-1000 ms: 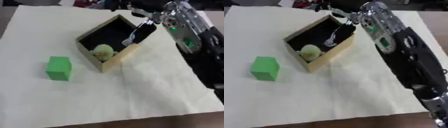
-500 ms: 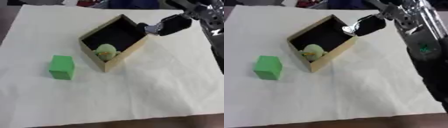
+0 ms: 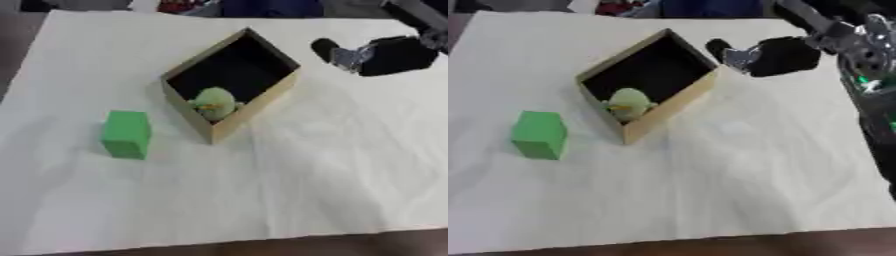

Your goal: Pick up objects on the table and place them in the box.

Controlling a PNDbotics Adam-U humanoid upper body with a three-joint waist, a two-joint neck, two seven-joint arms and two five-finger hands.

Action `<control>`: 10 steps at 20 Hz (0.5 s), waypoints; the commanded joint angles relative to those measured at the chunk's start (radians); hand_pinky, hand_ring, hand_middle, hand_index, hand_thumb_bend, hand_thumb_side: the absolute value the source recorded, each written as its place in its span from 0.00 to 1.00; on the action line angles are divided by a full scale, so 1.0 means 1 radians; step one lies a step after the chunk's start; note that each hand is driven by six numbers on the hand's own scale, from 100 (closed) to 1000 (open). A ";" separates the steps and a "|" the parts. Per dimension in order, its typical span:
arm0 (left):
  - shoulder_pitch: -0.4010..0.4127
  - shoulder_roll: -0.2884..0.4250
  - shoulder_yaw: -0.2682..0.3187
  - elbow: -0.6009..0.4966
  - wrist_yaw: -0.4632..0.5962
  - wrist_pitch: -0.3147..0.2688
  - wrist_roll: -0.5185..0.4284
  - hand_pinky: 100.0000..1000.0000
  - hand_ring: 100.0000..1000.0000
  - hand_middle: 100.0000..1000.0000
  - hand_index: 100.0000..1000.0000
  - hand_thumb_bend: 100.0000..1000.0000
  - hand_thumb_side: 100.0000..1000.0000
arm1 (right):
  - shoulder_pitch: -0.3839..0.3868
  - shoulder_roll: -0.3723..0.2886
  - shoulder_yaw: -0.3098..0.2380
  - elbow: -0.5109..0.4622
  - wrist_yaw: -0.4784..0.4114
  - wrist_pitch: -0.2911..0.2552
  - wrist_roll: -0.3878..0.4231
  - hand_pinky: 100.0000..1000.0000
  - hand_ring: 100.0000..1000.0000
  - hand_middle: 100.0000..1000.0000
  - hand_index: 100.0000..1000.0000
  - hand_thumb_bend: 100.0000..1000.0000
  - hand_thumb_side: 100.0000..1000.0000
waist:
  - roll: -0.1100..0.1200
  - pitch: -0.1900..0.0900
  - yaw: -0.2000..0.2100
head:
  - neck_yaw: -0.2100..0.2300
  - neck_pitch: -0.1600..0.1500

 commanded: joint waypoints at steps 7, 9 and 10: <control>-0.082 0.220 -0.088 -0.016 -0.221 -0.027 -0.491 0.64 0.76 0.72 0.85 0.42 0.98 | 0.062 -0.040 -0.066 -0.076 -0.100 0.043 -0.073 0.86 0.88 0.80 0.91 0.09 0.72 | 0.004 -0.022 -0.020 | 0.012 0.009; -0.101 0.240 -0.109 -0.016 -0.232 -0.056 -0.578 0.66 0.78 0.73 0.85 0.53 0.92 | 0.074 -0.041 -0.074 -0.079 -0.111 0.052 -0.084 0.86 0.88 0.80 0.91 0.09 0.73 | 0.005 -0.020 -0.022 | 0.017 0.006; -0.113 0.249 -0.121 -0.016 -0.232 -0.067 -0.626 0.66 0.79 0.75 0.86 0.57 0.88 | 0.078 -0.040 -0.076 -0.081 -0.115 0.055 -0.088 0.86 0.88 0.80 0.92 0.09 0.73 | 0.006 -0.020 -0.023 | 0.020 0.004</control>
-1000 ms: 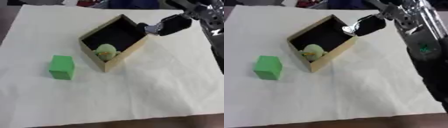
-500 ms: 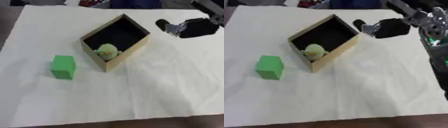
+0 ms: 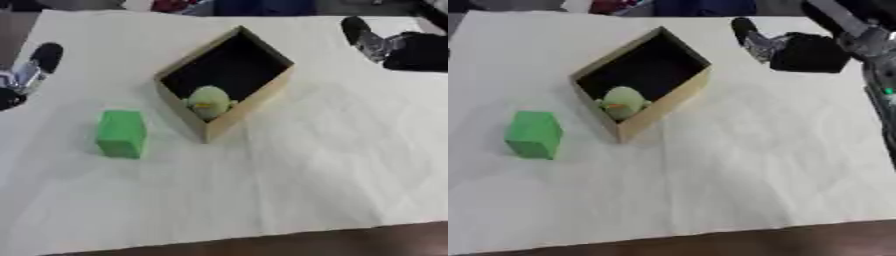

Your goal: Pick up objects on the table and place them in the box.

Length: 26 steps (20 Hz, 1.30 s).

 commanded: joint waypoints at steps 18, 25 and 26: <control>-0.126 0.060 -0.136 -0.015 0.063 0.032 -0.673 0.74 0.85 0.82 0.91 0.72 0.61 | 0.011 -0.011 -0.028 -0.030 -0.029 0.024 -0.019 0.86 0.87 0.79 0.91 0.07 0.79 | 0.011 -0.020 -0.016 | 0.011 -0.017; -0.149 0.023 -0.165 0.015 0.071 0.125 -0.694 0.74 0.86 0.85 0.93 0.59 0.56 | 0.015 -0.006 -0.027 -0.030 -0.030 0.025 -0.015 0.86 0.86 0.79 0.90 0.07 0.81 | 0.010 -0.016 -0.022 | 0.016 -0.017; -0.154 0.016 -0.169 0.027 0.070 0.136 -0.694 0.73 0.87 0.85 0.94 0.56 0.54 | 0.015 -0.005 -0.027 -0.030 -0.030 0.025 -0.014 0.86 0.86 0.79 0.90 0.07 0.82 | 0.010 -0.016 -0.023 | 0.016 -0.017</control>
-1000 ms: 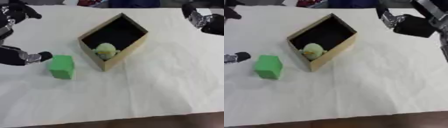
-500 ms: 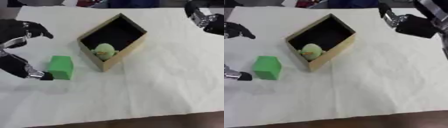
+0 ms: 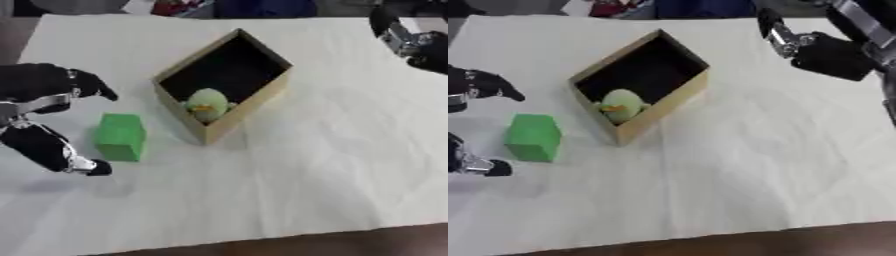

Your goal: Pick up objects on the table and place them in the box.

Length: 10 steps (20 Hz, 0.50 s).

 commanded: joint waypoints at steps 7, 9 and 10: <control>-0.053 -0.040 -0.014 0.081 -0.052 0.059 0.026 0.71 0.86 0.85 0.94 0.51 0.53 | -0.005 -0.009 -0.011 -0.019 -0.008 0.002 0.009 0.86 0.86 0.79 0.90 0.06 0.83 | 0.001 -0.012 -0.007 | 0.003 -0.011; -0.060 -0.049 -0.018 0.101 -0.062 0.057 0.030 0.72 0.87 0.86 0.94 0.52 0.52 | -0.005 -0.007 -0.011 -0.019 -0.008 0.003 0.011 0.86 0.86 0.78 0.90 0.06 0.84 | 0.001 -0.011 -0.008 | 0.003 -0.012; -0.064 -0.052 -0.019 0.112 -0.067 0.055 0.031 0.72 0.87 0.86 0.94 0.53 0.52 | -0.005 -0.006 -0.011 -0.019 -0.009 0.003 0.013 0.86 0.86 0.78 0.90 0.06 0.84 | 0.001 -0.010 -0.009 | 0.004 -0.013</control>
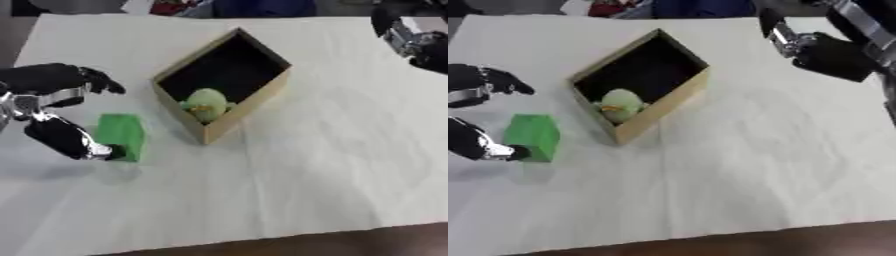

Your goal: Pick up objects on the table and place them in the box.

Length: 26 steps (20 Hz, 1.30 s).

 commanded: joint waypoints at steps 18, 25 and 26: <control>-0.048 -0.022 -0.043 0.236 -0.025 -0.086 0.007 0.73 0.87 0.87 0.95 0.51 0.44 | -0.021 0.004 -0.011 -0.013 -0.009 0.005 0.011 0.86 0.86 0.78 0.90 0.03 0.88 | -0.005 0.000 -0.014 | 0.006 -0.029; -0.050 -0.028 -0.051 0.266 -0.052 -0.109 0.060 0.71 0.84 0.80 0.91 0.43 0.44 | -0.023 0.010 -0.011 -0.010 -0.012 0.006 0.013 0.86 0.86 0.78 0.89 0.03 0.90 | -0.007 0.003 -0.014 | 0.005 -0.035; -0.050 -0.030 -0.052 0.270 -0.055 -0.112 0.070 0.71 0.84 0.79 0.90 0.42 0.44 | -0.023 0.010 -0.011 -0.010 -0.012 0.006 0.013 0.86 0.86 0.78 0.89 0.02 0.90 | -0.008 0.004 -0.014 | 0.005 -0.036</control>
